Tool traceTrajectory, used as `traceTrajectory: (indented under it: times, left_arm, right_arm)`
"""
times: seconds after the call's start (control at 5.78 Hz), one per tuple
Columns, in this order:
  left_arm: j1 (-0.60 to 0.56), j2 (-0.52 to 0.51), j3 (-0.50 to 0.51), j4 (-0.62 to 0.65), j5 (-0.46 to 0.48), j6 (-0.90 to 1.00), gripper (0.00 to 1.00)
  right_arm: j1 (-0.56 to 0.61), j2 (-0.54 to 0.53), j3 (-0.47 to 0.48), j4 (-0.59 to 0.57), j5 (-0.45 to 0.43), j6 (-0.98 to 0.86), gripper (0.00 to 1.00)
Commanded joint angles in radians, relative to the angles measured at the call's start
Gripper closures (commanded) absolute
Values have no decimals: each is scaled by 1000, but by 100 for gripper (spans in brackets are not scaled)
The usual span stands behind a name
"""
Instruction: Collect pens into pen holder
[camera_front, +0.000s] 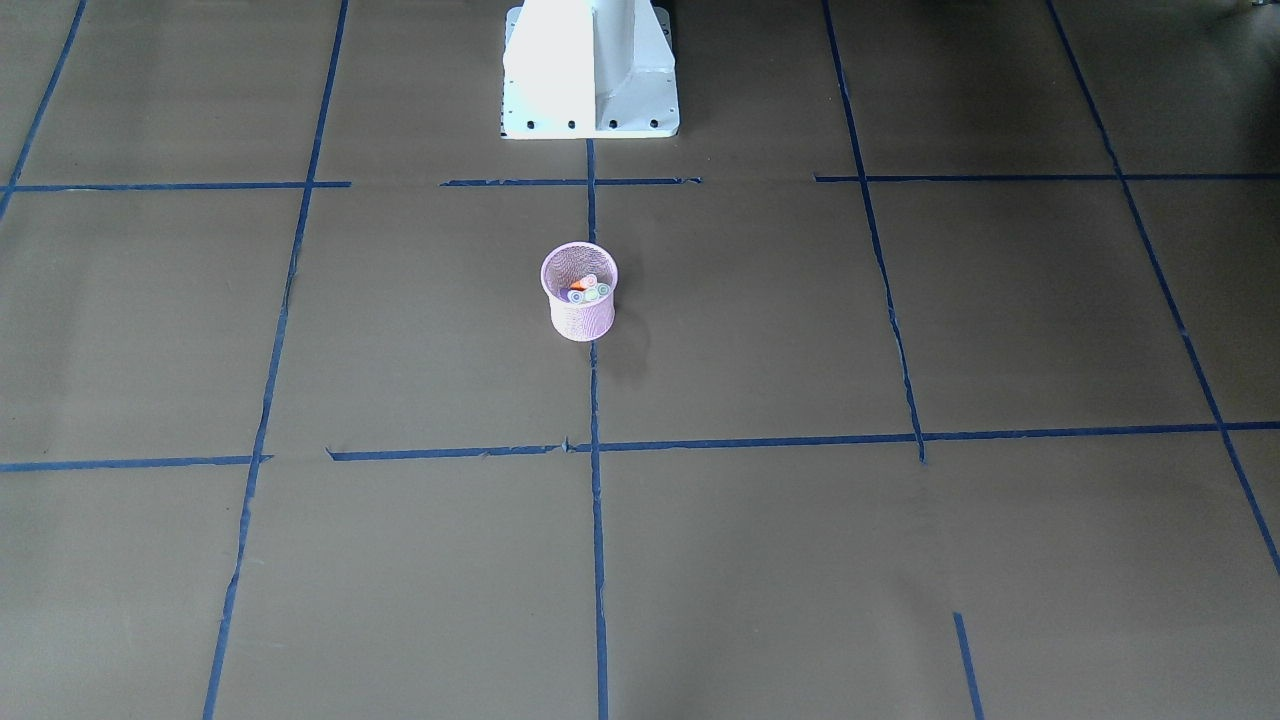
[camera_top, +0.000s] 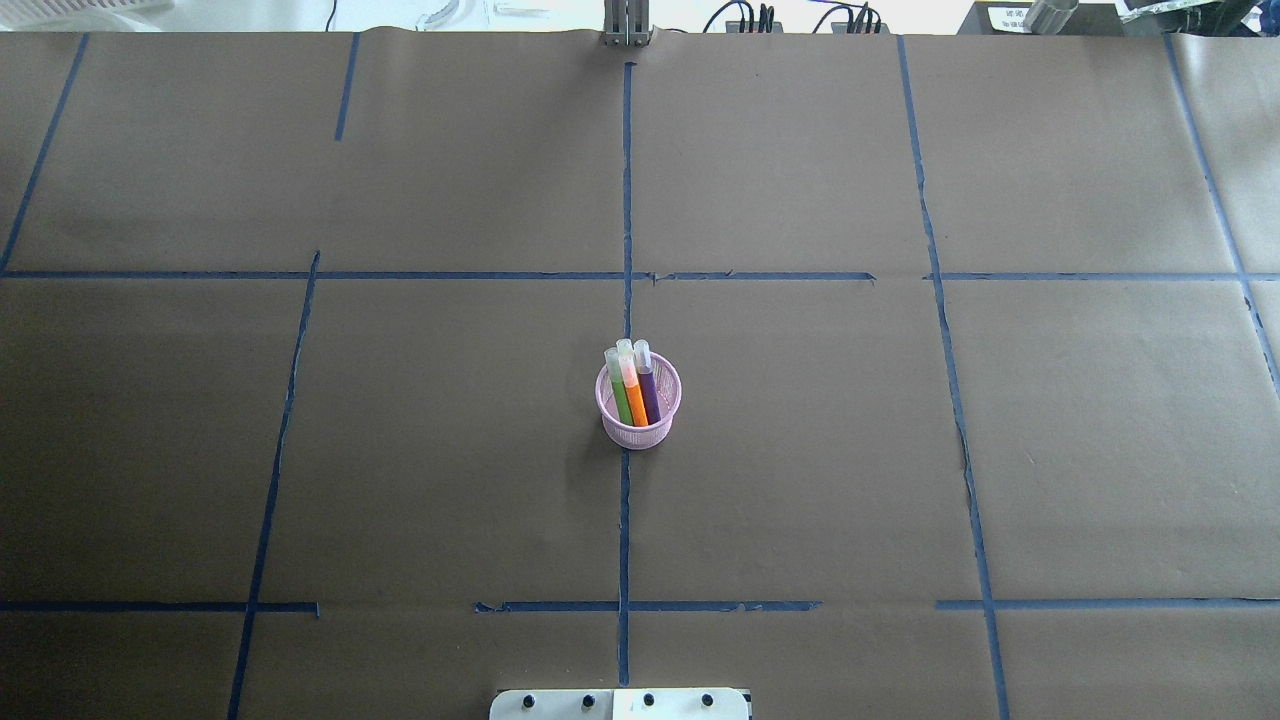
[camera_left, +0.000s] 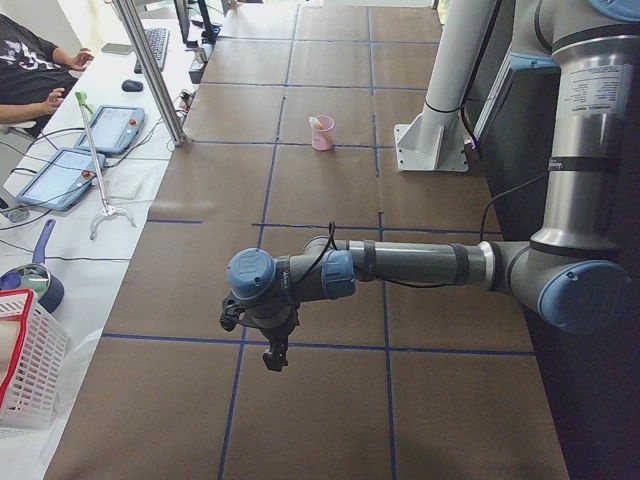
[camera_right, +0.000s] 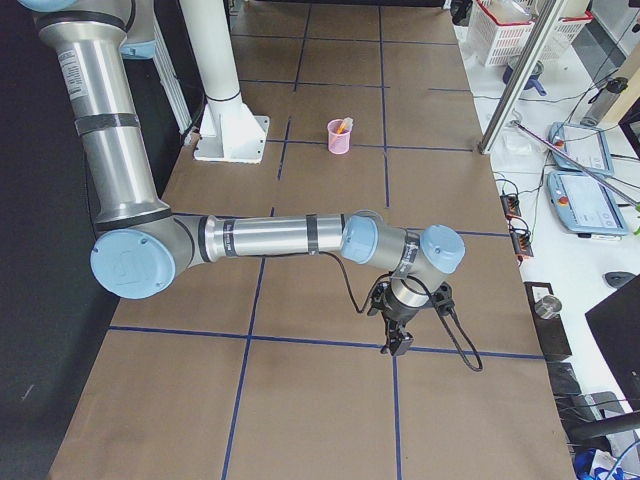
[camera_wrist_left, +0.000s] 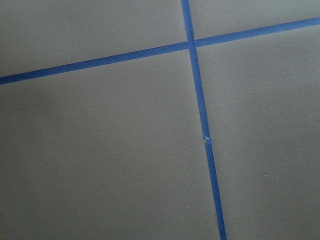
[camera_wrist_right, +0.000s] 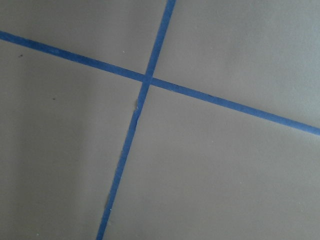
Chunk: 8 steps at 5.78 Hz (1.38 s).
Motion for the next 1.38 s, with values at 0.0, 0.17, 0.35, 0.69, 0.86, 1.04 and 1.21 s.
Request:
traceTrajectory:
  times: [0.0, 0.17, 0.35, 0.69, 0.86, 1.04, 1.21]
  left_arm:
    - [-2, 3, -2, -1, 20, -1, 0]
    - [-2, 1, -4, -1, 19, -1, 0]
    - [-2, 3, -5, 1, 19, -1, 0]
    - [-2, 3, -5, 1, 19, 1, 0]
    - [-2, 3, -5, 1, 19, 1, 0]
    - [-2, 1, -5, 1, 19, 1, 0]
    - [-2, 0, -5, 1, 19, 1, 0]
  right_arm:
    - [12, -90, -85, 241, 20, -1, 0]
    - [14, -129, -96, 452, 31, 86, 0]
    - [14, -146, -91, 532, 54, 193, 0]
    - [14, -171, -52, 559, 111, 206, 0]
    - [12, -165, -14, 506, 131, 235, 0]
    - [-10, -166, 40, 470, 120, 276, 0]
    - [-26, -165, 83, 429, 122, 301, 0]
